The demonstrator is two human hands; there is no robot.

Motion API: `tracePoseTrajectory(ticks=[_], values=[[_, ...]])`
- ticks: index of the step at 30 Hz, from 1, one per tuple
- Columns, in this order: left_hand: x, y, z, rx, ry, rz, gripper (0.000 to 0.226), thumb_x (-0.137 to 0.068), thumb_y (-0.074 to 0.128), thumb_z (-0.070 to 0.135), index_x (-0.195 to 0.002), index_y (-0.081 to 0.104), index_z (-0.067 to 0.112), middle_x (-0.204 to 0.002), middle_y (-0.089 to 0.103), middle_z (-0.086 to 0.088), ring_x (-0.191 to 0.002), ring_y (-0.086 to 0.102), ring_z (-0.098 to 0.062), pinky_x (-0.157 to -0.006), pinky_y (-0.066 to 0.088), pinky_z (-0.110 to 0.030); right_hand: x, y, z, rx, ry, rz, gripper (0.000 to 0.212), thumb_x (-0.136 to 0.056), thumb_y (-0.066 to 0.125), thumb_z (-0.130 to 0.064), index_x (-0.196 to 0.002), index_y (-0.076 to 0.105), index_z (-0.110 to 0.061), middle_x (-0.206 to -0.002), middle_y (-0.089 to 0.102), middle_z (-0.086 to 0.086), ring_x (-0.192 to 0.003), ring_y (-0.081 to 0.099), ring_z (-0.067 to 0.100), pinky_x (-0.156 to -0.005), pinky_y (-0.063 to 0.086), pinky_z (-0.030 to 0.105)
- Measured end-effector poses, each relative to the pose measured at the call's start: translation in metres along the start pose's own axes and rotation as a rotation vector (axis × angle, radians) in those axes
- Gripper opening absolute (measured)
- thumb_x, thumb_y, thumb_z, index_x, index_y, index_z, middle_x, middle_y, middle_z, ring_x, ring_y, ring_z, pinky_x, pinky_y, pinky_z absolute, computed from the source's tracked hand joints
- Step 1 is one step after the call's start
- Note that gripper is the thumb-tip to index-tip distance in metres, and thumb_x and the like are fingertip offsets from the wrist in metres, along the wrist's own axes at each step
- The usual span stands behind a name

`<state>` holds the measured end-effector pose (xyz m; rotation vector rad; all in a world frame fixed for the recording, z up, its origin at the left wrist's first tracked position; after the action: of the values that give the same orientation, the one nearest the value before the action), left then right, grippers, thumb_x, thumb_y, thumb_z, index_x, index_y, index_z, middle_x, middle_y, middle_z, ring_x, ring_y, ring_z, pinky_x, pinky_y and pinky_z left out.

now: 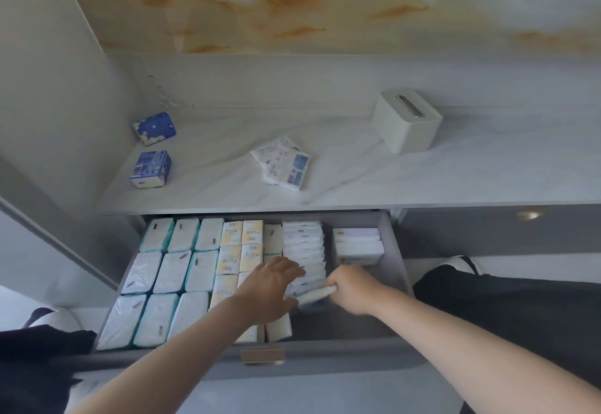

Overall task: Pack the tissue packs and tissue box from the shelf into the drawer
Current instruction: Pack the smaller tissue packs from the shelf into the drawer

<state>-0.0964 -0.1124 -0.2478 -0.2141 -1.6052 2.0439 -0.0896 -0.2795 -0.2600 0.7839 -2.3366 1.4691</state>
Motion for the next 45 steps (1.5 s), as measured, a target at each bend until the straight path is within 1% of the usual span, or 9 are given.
tracePoseTrajectory(ticks=[5,8,13,20,24,27,30,38,45], values=[[-0.017,0.026,-0.002,-0.168,-0.055,-0.084,0.080,-0.088,0.057,0.056,-0.153,0.019,0.028,-0.161,0.017,0.002,-0.148,0.012,-0.020,-0.119,0.021,-0.040,-0.018,0.045,0.005,-0.254,0.069,0.040,0.029,-0.090,0.058,-0.010,-0.107,0.076,-0.024,-0.113,0.069,-0.003,-0.098,0.059,0.012,-0.071,0.041,0.012],[-0.026,0.034,0.000,-0.268,-0.073,-0.049,0.076,-0.089,0.061,0.045,-0.150,0.022,0.026,-0.156,0.021,-0.003,-0.143,0.021,-0.024,-0.114,0.029,-0.040,-0.026,0.057,0.018,-0.344,0.234,0.076,0.033,-0.087,0.059,-0.010,-0.117,0.057,-0.022,-0.121,0.062,0.002,-0.102,0.059,0.018,-0.085,0.051,0.029],[-0.029,0.043,-0.001,-0.263,-0.111,0.010,0.076,-0.091,0.061,0.037,-0.151,0.017,0.024,-0.153,0.025,-0.003,-0.139,0.026,-0.025,-0.111,0.032,-0.038,-0.026,0.055,0.033,-0.531,0.390,0.076,0.063,-0.092,0.053,-0.007,-0.148,0.030,-0.020,-0.136,0.053,0.005,-0.112,0.054,0.022,-0.087,0.046,0.028],[-0.022,0.045,0.000,-0.268,-0.104,-0.015,0.077,-0.093,0.055,0.036,-0.154,0.011,0.021,-0.158,0.016,-0.005,-0.144,0.017,-0.026,-0.115,0.028,-0.040,-0.023,0.056,0.021,-0.473,0.234,-0.071,0.081,-0.085,0.049,-0.002,-0.154,0.024,-0.038,-0.133,0.057,-0.005,-0.114,0.055,0.018,-0.096,0.049,0.029],[-0.028,0.042,0.001,-0.259,-0.097,-0.057,0.078,-0.092,0.058,0.039,-0.153,0.014,0.020,-0.155,0.020,-0.006,-0.142,0.021,-0.026,-0.114,0.030,-0.041,-0.018,0.029,0.025,-0.256,0.243,-0.008,0.082,-0.090,0.046,-0.002,-0.159,0.011,-0.030,-0.156,0.038,0.005,-0.130,0.049,0.029,-0.094,0.050,0.032],[-0.037,0.030,0.001,-0.215,-0.084,-0.104,0.077,-0.089,0.060,0.044,-0.152,0.020,0.022,-0.152,0.025,-0.004,-0.140,0.024,-0.026,-0.113,0.031,-0.041,-0.015,-0.012,0.010,-0.027,0.118,0.145,0.067,-0.090,0.049,-0.004,-0.152,0.031,-0.023,-0.146,0.049,0.006,-0.128,0.051,0.027,-0.097,0.049,0.037],[-0.052,0.001,-0.004,-0.117,-0.088,-0.089,0.064,-0.091,0.059,0.041,-0.148,0.033,0.026,-0.149,0.033,-0.003,-0.138,0.029,-0.024,-0.113,0.033,-0.042,-0.025,-0.058,-0.012,0.086,-0.005,0.334,0.041,-0.095,0.044,-0.011,-0.132,0.052,-0.025,-0.126,0.063,-0.001,-0.111,0.058,0.021,-0.082,0.045,0.030],[-0.113,-0.118,-0.036,0.079,-0.219,0.280,0.027,-0.093,0.052,0.022,-0.119,0.059,0.027,-0.115,0.059,0.005,-0.108,0.055,-0.016,-0.087,0.049,-0.034,-0.084,-0.156,-0.049,0.132,-0.190,0.442,0.038,-0.095,0.046,-0.012,-0.129,0.059,-0.023,-0.131,0.060,0.001,-0.116,0.057,0.022,-0.091,0.047,0.032],[-0.161,-0.137,-0.090,-0.032,-0.404,0.284,0.050,-0.098,0.044,0.015,-0.147,0.037,0.025,-0.149,0.036,-0.004,-0.134,0.034,-0.025,-0.101,0.041,-0.039,-0.158,-0.188,-0.047,0.118,-0.101,0.328,0.045,-0.097,0.052,-0.023,-0.141,0.044,-0.016,-0.140,0.048,0.010,-0.119,0.054,0.031,-0.093,0.047,0.037]])
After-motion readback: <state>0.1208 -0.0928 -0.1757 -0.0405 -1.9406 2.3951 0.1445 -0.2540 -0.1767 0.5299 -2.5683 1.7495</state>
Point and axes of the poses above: each hand's wrist, its own x-axis away from the middle knuckle, its own y-axis out of the palm, z = x × y, the point moved 6 cm from there along -x, towards the middle knuckle
